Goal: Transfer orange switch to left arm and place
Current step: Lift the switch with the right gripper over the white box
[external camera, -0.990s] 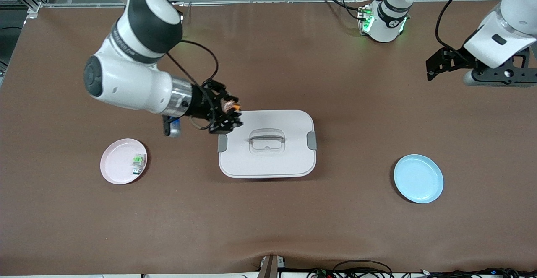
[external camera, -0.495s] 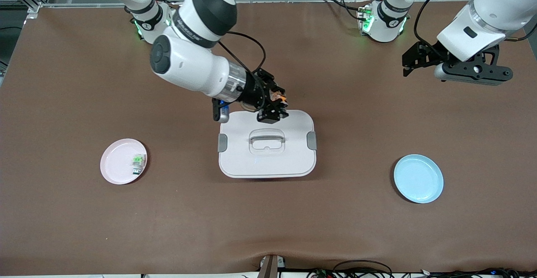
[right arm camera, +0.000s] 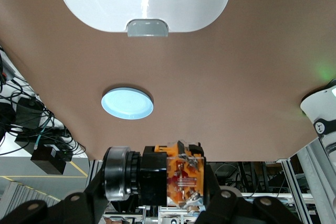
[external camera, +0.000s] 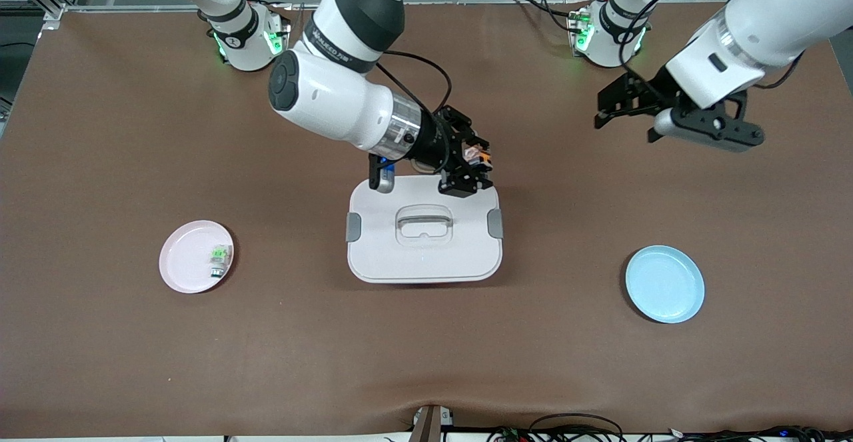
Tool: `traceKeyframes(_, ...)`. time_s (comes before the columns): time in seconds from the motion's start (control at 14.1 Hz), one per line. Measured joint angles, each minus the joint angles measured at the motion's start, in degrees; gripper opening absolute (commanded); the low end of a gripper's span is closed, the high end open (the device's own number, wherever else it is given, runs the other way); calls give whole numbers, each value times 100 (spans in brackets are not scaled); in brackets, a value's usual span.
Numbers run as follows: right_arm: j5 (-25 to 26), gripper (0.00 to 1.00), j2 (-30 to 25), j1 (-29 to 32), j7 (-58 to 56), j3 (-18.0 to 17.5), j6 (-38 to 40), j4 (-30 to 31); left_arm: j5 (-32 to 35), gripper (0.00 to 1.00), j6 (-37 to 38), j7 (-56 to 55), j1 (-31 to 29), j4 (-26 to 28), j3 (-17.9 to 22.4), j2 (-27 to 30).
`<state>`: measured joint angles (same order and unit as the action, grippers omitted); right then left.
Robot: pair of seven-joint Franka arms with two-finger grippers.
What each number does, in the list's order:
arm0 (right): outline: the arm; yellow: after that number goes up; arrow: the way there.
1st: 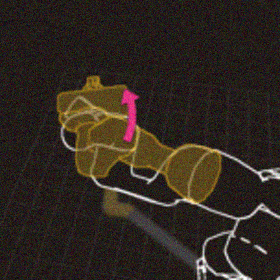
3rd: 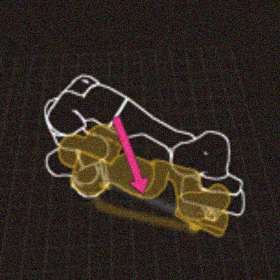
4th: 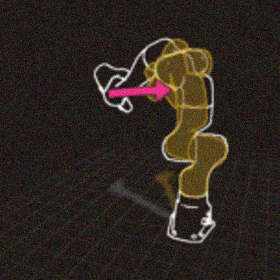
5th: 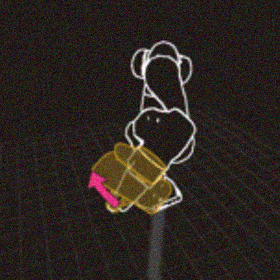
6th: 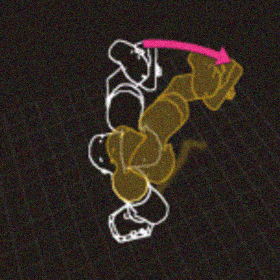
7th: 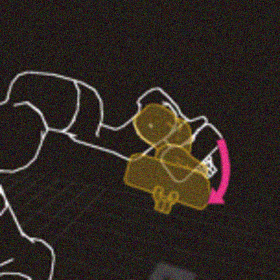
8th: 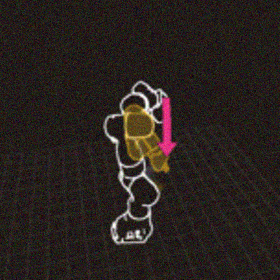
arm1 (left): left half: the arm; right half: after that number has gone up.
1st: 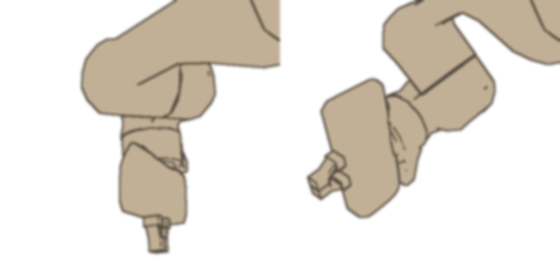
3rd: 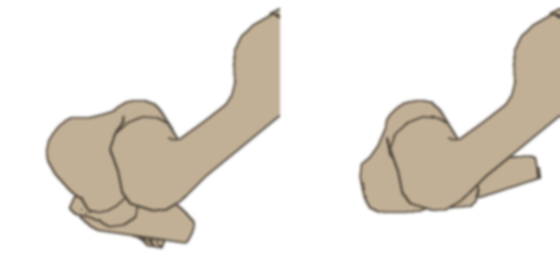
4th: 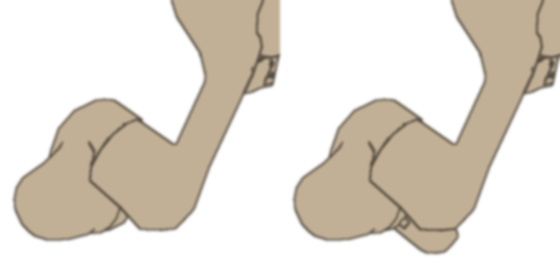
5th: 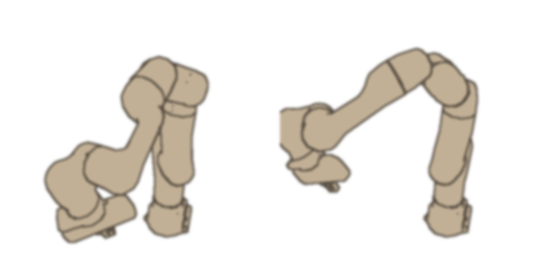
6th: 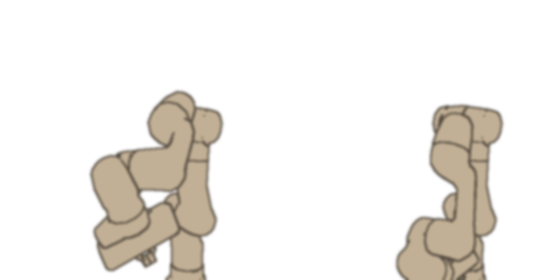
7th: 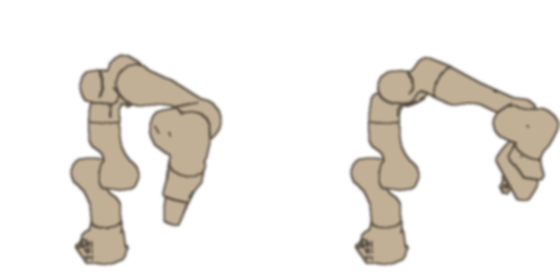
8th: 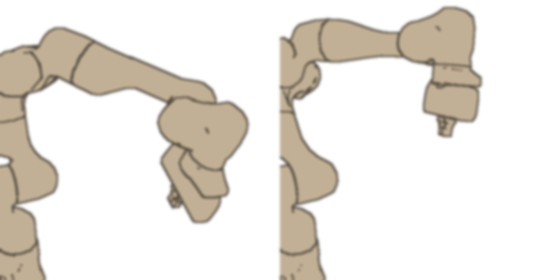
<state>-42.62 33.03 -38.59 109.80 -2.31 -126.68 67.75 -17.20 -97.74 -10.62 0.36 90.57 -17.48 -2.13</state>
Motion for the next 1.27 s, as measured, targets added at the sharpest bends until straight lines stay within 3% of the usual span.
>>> traceKeyframes(0.28,0,0,199,-61,9,1,-26,-333,-778,100,-496,-263,13,1,-17,-236)
traceKeyframes(0.49,0,0,201,-81,12,1,-26,-417,-1386,92,-794,-277,26,32,-41,-399)
traceKeyframes(0.71,0,0,202,-81,12,2,-26,-462,-1582,84,-1197,-278,129,44,-155,-605)
traceKeyframes(1.27,-1,0,261,-135,209,2,-255,-612,-1649,83,-1353,-291,370,53,-228,-759)
